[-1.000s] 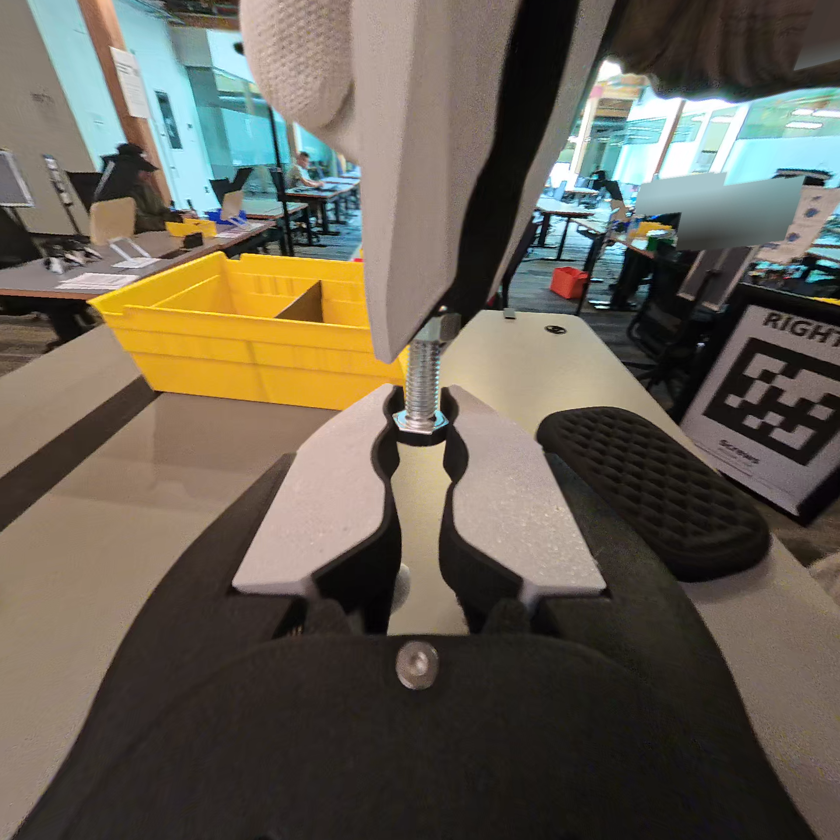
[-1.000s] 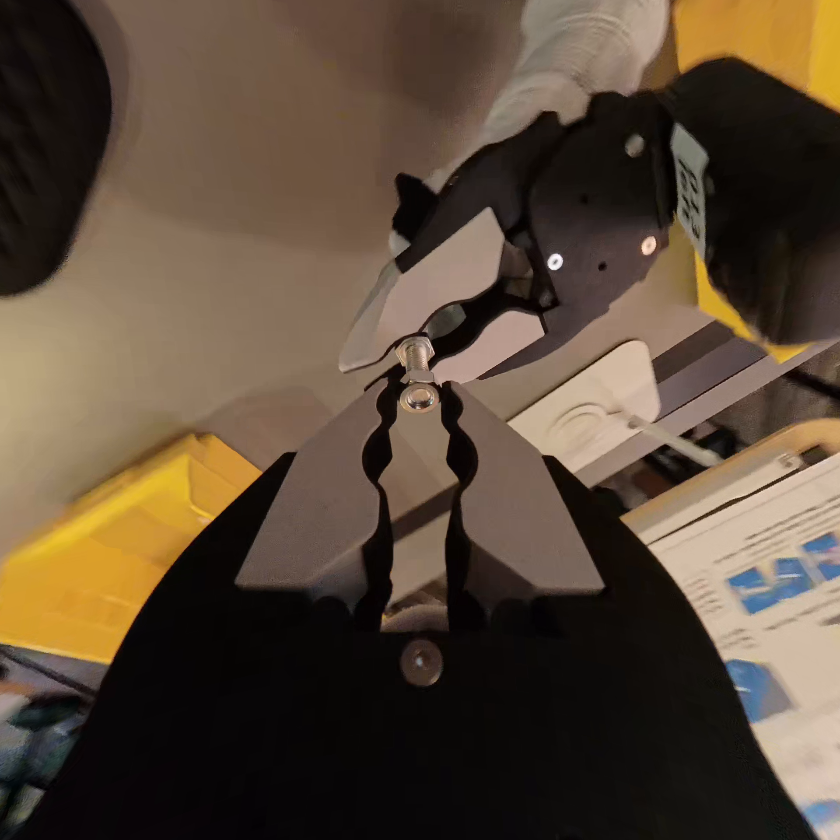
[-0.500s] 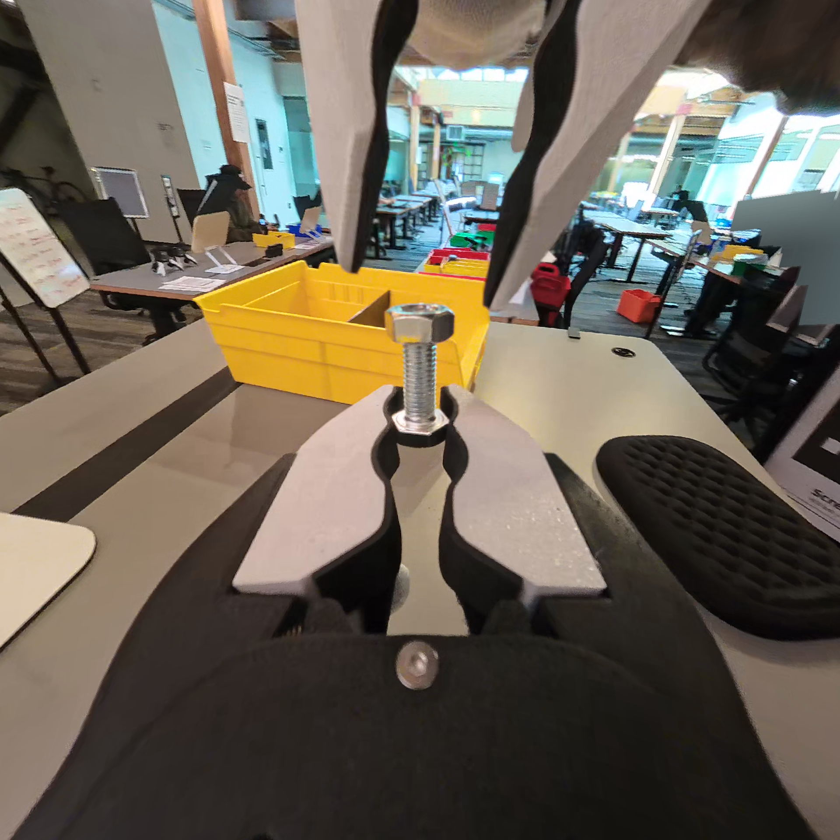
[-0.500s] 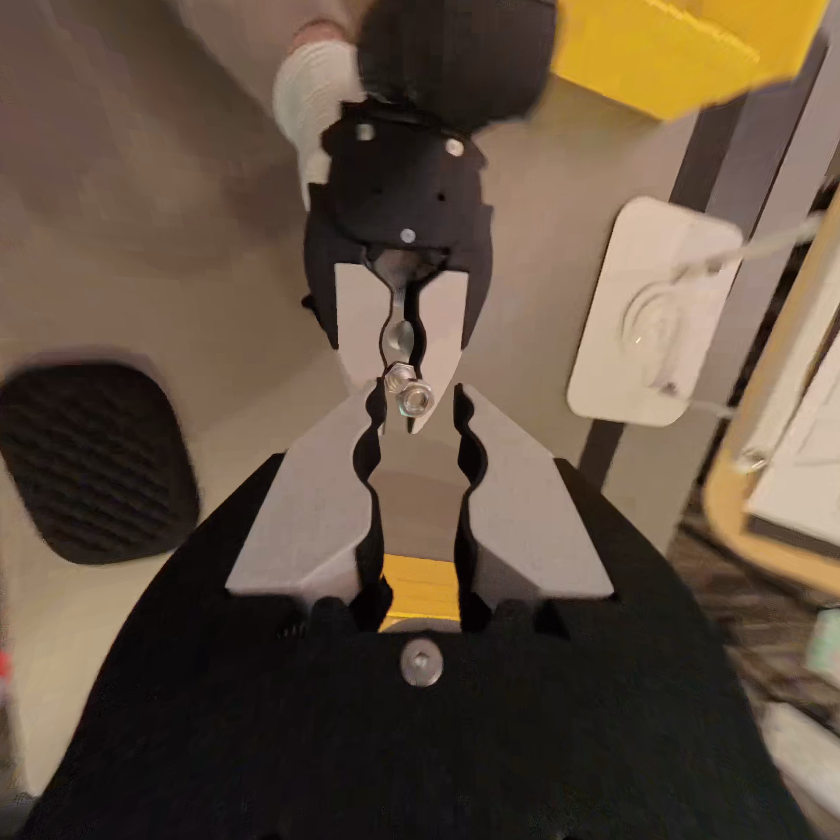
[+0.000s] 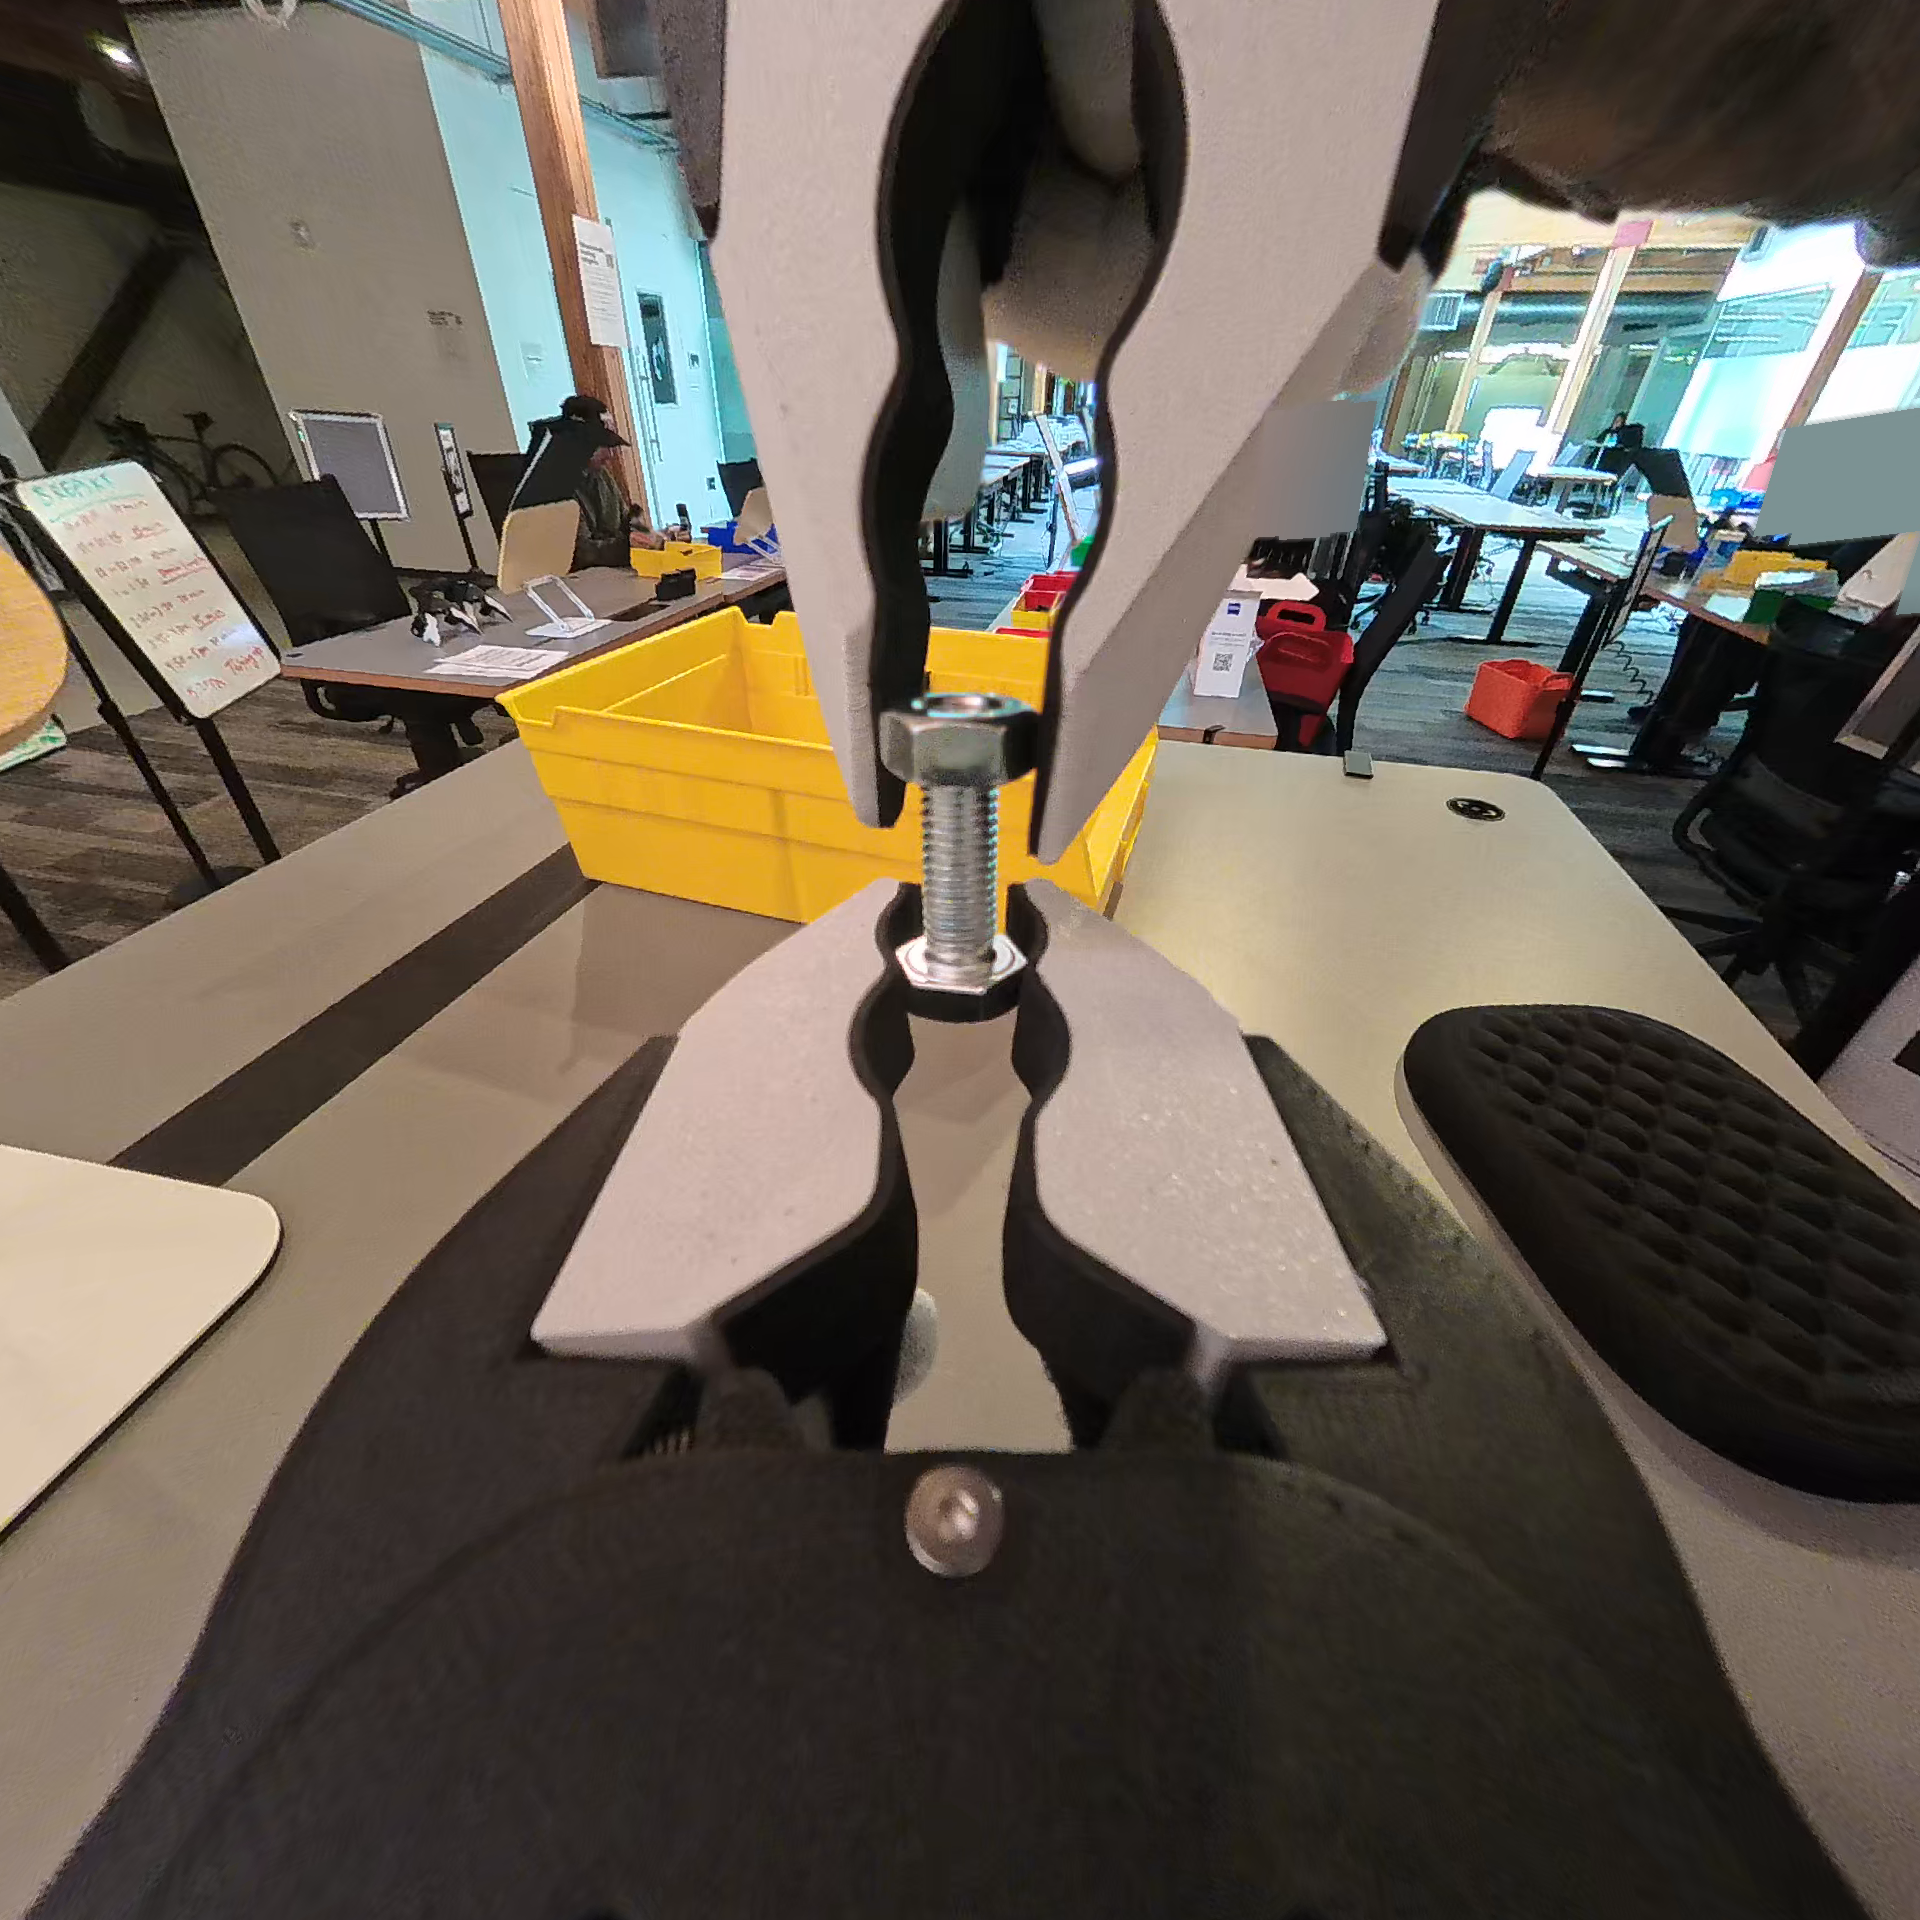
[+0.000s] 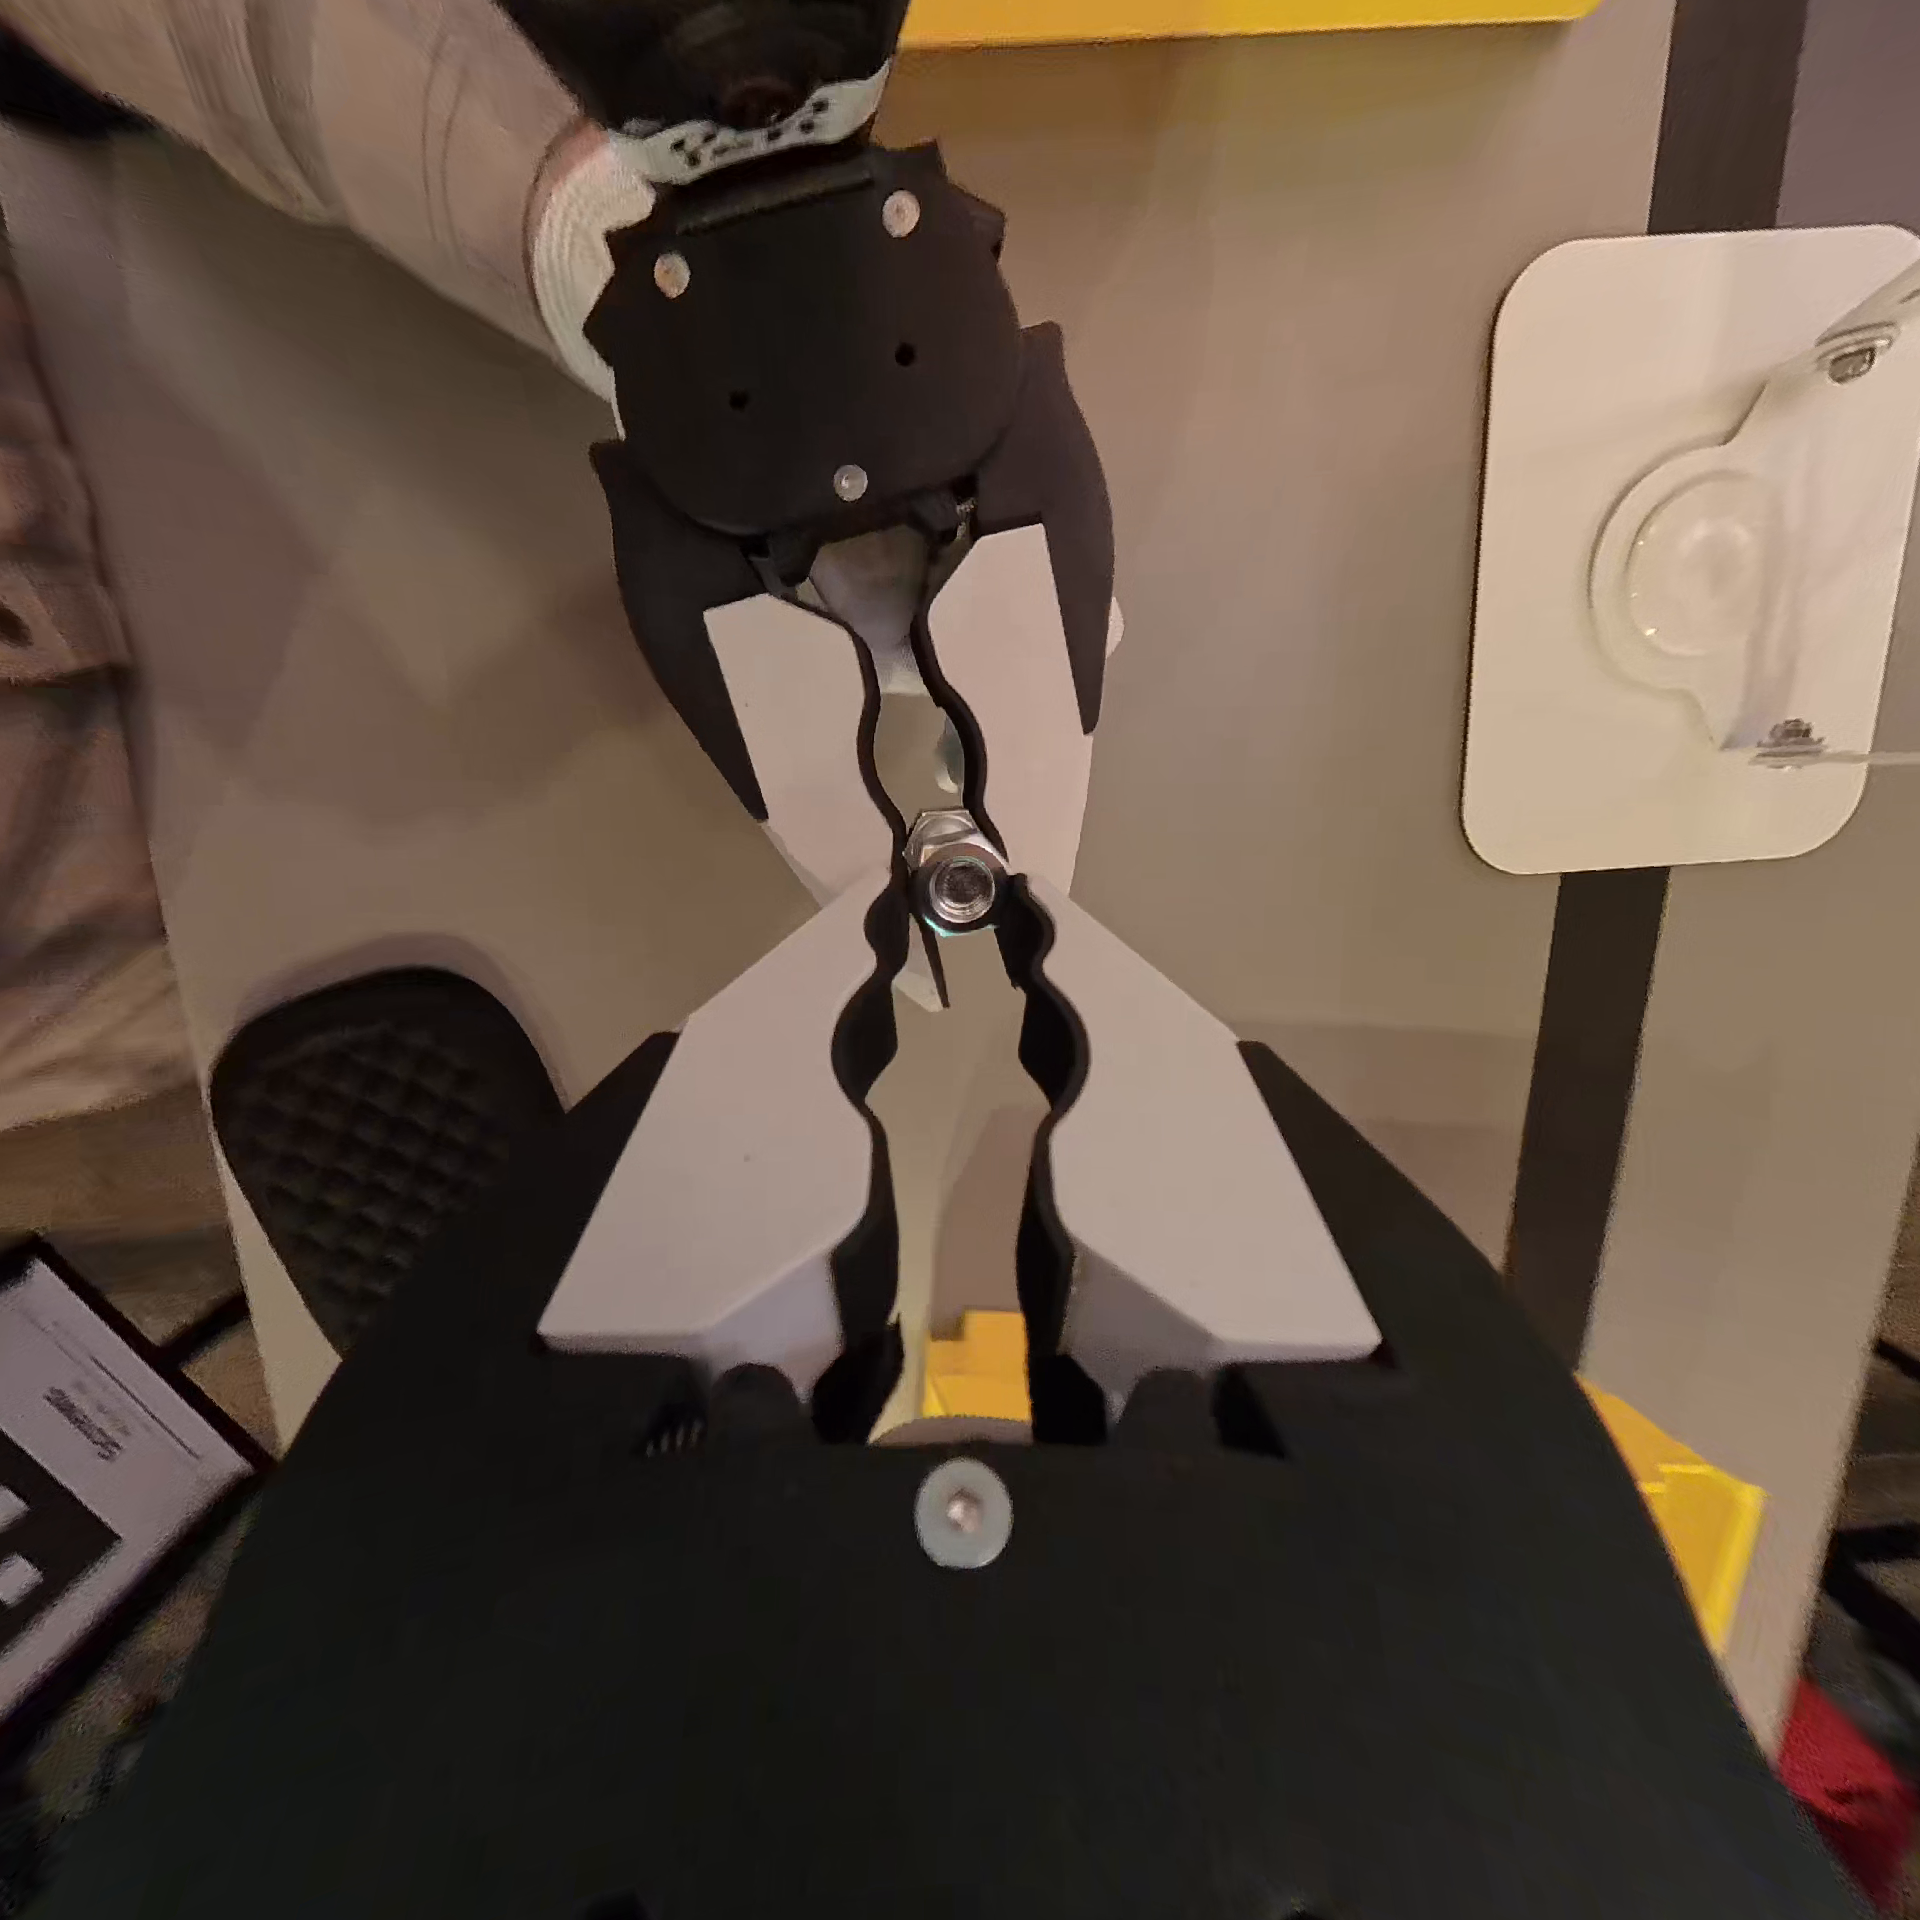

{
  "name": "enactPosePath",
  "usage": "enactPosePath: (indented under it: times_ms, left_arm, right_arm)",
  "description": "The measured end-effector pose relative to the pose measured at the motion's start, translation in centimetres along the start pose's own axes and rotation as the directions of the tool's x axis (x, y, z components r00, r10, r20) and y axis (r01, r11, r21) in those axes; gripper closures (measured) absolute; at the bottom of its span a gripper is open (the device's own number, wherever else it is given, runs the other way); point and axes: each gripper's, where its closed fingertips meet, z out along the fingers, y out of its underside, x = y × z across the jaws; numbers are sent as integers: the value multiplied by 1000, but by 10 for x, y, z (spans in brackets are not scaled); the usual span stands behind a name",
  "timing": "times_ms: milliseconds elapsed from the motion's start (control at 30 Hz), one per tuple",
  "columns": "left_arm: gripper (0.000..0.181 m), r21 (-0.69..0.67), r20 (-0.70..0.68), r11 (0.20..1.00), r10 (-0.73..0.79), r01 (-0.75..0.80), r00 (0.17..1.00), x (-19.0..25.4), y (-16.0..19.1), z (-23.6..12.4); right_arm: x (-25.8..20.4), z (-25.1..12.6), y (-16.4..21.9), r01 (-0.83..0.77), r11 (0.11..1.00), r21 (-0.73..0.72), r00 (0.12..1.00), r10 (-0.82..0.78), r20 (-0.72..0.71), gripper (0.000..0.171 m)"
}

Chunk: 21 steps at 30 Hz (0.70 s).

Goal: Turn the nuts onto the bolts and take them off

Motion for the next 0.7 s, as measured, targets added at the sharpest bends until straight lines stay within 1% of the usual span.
enactPosePath:
  times_ms: [33, 67, 133, 200, 233, 267, 333, 367, 400, 433, 467, 500, 533, 600, 667, 700]
  left_arm:
    - [166, -1, -8, 1000, -1, 1, 1000, 1, 1, 0]
    - [165, 1, -25, 1000, 0, 0, 1000, 4, 1, 1]
    - [165, -14, -46, 1000, 10, -11, 999, 9, 3, 2]
    - [165, -18, -96, 1000, 4, -6, 995, 17, 6, 3]
    - [165, -19, -113, 1000, 8, -10, 994, 21, 6, 4]
    - [165, -25, -125, 1000, 6, -9, 992, 24, 7, 5]
    - [165, -24, -143, 1000, -5, 1, 990, 26, 8, 5]
    - [165, -24, -141, 1000, -9, 5, 990, 25, 8, 5]
    - [165, -22, -142, 1000, -11, 8, 990, 25, 8, 5]
    - [165, -16, -138, 1000, -11, 8, 990, 25, 7, 5]
    - [165, -10, -126, 1000, -13, 11, 992, 22, 6, 4]
    - [165, -5, -119, 1000, -16, 16, 993, 20, 4, 4]
    - [165, 1, -109, 1000, -16, 16, 994, 18, 3, 3]
    - [165, 8, -71, 1000, -15, 16, 997, 10, 1, 1]
    - [165, 14, -36, 1000, -20, 21, 999, 4, 1, 0]
    - [165, 15, -17, 1000, -22, 22, 1000, 0, 1, 0]
  right_arm:
    - [0, 0, 1, 54, 998, -20, 999, -54, -4, 155]
    - [-3, 0, 1, 141, 989, -33, 990, -141, -4, 155]
    - [-4, 0, 6, 368, 924, -104, 928, -372, -17, 155]
    - [-7, 0, 10, 591, 782, -196, 797, -604, -9, 155]
    - [-9, -1, 11, 670, 707, -227, 726, -687, 6, 155]
    - [-9, -1, 12, 736, 618, -275, 647, -762, 20, 155]
    - [-7, -2, 11, 844, 400, -357, 442, -896, 41, 155]
    - [-5, -2, 11, 859, 326, -395, 376, -925, 54, 155]
    - [-5, -2, 10, 860, 289, -421, 345, -937, 63, 155]
    - [-4, -2, 9, 857, 276, -435, 334, -940, 62, 155]
    - [-3, -3, 7, 847, 293, -444, 350, -936, 49, 155]
    - [-1, -4, 7, 831, 335, -444, 387, -922, 28, 149]
    - [3, -5, 6, 804, 402, -438, 445, -896, -5, 143]
    - [6, -8, 6, 711, 591, -381, 621, -782, -53, 131]
    - [8, -13, -1, 561, 782, -271, 789, -605, -113, 119]
    - [8, -15, -4, 472, 856, -208, 858, -501, -115, 120]
